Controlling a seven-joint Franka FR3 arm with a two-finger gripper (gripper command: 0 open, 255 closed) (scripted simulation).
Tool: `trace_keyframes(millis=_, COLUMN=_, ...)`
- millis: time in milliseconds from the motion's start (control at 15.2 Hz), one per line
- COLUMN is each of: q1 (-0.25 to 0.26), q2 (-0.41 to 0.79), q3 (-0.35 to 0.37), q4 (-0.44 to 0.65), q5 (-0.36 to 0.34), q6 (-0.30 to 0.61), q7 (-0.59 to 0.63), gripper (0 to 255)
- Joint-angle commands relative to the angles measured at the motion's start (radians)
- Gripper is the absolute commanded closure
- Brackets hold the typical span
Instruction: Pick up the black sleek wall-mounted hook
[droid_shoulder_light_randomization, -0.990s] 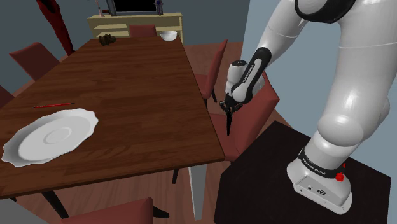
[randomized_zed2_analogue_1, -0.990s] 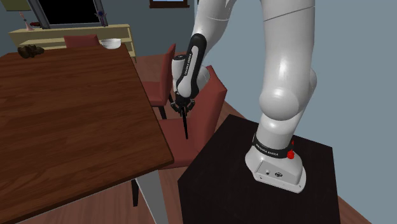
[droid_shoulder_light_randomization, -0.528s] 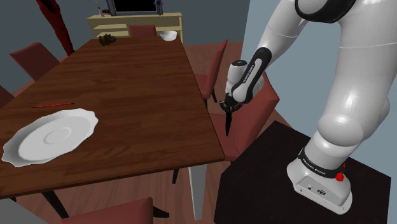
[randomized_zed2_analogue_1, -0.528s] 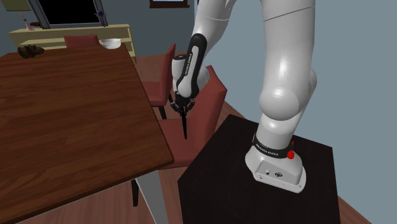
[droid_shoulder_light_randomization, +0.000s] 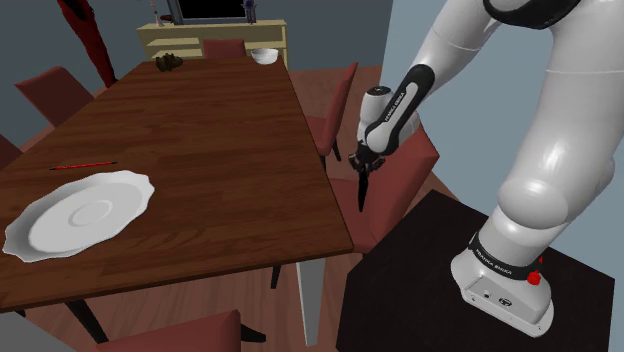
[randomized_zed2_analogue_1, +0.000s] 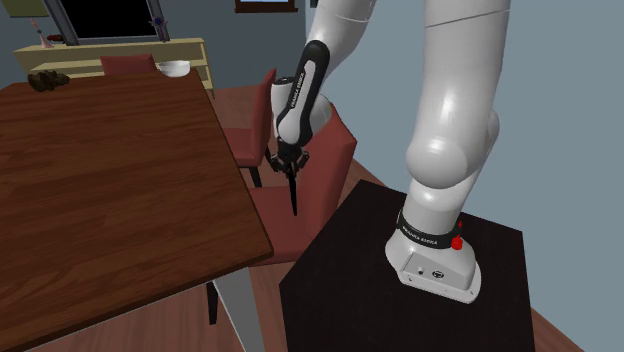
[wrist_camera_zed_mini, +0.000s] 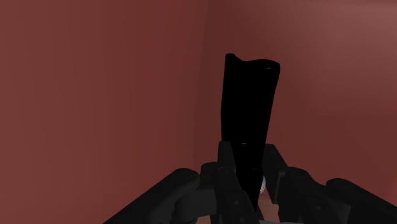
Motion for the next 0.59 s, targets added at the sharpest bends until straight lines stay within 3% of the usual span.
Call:
trace_keyframes(millis=0, q1=-0.006, q2=-0.034, q3=0.009, q4=-0.007, q5=0.013, q6=-0.028, q7=-0.013, gripper=255)
trace_keyframes(millis=528, q1=-0.016, q2=-0.126, q3=0.027, q4=-0.014, q5=0.053, q6=-0.112, q7=-0.049, gripper=255)
